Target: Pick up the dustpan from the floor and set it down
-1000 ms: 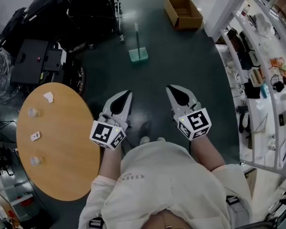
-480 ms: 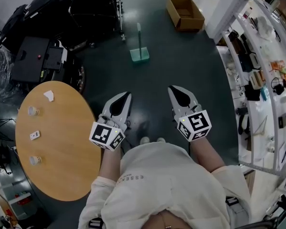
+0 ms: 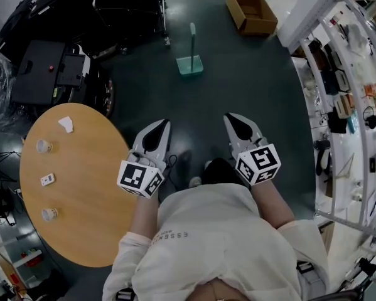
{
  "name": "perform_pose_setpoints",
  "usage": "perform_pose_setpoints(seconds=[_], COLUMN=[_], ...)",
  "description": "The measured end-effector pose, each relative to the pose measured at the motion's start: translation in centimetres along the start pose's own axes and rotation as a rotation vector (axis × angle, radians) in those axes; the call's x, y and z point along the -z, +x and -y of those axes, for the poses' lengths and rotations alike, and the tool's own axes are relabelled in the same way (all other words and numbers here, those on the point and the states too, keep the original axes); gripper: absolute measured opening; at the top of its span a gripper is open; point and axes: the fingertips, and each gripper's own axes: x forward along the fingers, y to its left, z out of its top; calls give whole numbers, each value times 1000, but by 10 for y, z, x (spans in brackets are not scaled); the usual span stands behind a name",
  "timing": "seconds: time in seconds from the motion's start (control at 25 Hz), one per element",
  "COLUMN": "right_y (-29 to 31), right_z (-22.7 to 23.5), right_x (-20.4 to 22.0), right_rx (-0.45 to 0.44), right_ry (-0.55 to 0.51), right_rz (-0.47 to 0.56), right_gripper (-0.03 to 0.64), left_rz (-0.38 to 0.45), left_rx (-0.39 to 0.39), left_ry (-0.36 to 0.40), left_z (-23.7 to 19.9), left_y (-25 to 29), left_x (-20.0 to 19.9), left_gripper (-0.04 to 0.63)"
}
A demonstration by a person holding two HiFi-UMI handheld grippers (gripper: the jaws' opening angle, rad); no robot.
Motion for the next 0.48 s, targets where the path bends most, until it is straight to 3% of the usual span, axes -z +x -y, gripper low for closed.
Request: perform_pose_setpoints(seconds=[0.24,0.48], right_y=[74,185], right_z=[28,94], right_x=[13,-10], right_rx=[-15,-38], right_ry=[12,13], right_rz=[-73,-87], right_gripper=[-8,-8], left_rz=[-1,-25], left_rx=[-26,-99], left_ry=[-16,18], left_z=[-55,-138], left_y=[36,125], left_x=[13,6], left_gripper=[8,8])
